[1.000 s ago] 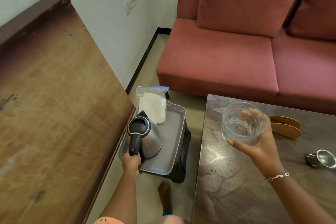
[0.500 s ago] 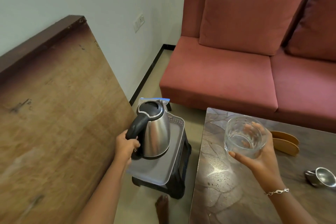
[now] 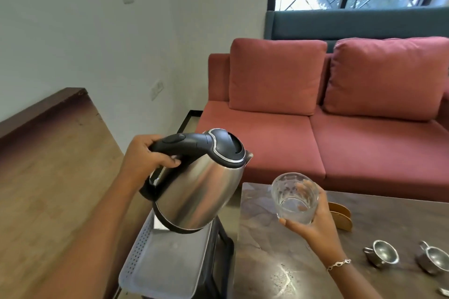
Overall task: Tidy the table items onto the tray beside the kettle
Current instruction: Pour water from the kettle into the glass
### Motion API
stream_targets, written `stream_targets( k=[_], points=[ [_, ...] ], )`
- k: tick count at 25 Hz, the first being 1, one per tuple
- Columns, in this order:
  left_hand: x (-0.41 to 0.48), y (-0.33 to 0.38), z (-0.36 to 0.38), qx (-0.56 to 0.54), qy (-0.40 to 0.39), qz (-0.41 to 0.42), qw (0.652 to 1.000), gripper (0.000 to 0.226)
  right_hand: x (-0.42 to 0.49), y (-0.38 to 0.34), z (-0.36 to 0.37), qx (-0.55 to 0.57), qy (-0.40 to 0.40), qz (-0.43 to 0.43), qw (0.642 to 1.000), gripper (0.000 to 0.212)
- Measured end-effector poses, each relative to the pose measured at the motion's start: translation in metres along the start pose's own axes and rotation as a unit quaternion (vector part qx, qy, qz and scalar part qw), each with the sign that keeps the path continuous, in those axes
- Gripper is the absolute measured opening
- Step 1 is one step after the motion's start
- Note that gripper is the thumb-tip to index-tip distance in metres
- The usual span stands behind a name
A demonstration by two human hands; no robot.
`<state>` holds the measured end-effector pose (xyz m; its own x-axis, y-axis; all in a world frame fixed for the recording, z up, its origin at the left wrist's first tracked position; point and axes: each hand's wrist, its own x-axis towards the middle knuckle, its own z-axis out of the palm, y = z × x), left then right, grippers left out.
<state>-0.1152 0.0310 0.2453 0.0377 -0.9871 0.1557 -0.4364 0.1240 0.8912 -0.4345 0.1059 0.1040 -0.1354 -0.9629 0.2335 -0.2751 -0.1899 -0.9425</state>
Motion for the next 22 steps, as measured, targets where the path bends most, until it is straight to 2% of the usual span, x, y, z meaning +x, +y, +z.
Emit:
stream_targets(
  k=[2, 8, 11, 15, 22],
  points=[
    [0.0, 0.03, 0.007, 0.021, -0.018, 0.045, 0.999, 0.039, -0.004, 0.001, -0.009, -0.003, 0.007, 0.003, 1.0, 0.092],
    [-0.006, 0.092, 0.033, 0.112, -0.07, 0.216, 0.967, 0.027, -0.024, 0.007, -0.025, -0.023, 0.021, 0.015, 0.999, 0.089],
    [-0.004, 0.106, 0.041, 0.13, -0.082, 0.262, 0.953, 0.025, -0.032, 0.009, -0.027, -0.03, 0.013, 0.025, 0.999, 0.089],
    [-0.008, 0.119, 0.051, 0.173, -0.082, 0.33, 0.924, 0.009, -0.041, 0.013, -0.031, -0.038, 0.006, 0.038, 0.999, 0.088],
    [-0.02, 0.128, 0.062, 0.25, -0.08, 0.423, 0.867, 0.01, -0.051, 0.014, -0.036, -0.044, 0.011, 0.05, 0.998, 0.087]
  ],
)
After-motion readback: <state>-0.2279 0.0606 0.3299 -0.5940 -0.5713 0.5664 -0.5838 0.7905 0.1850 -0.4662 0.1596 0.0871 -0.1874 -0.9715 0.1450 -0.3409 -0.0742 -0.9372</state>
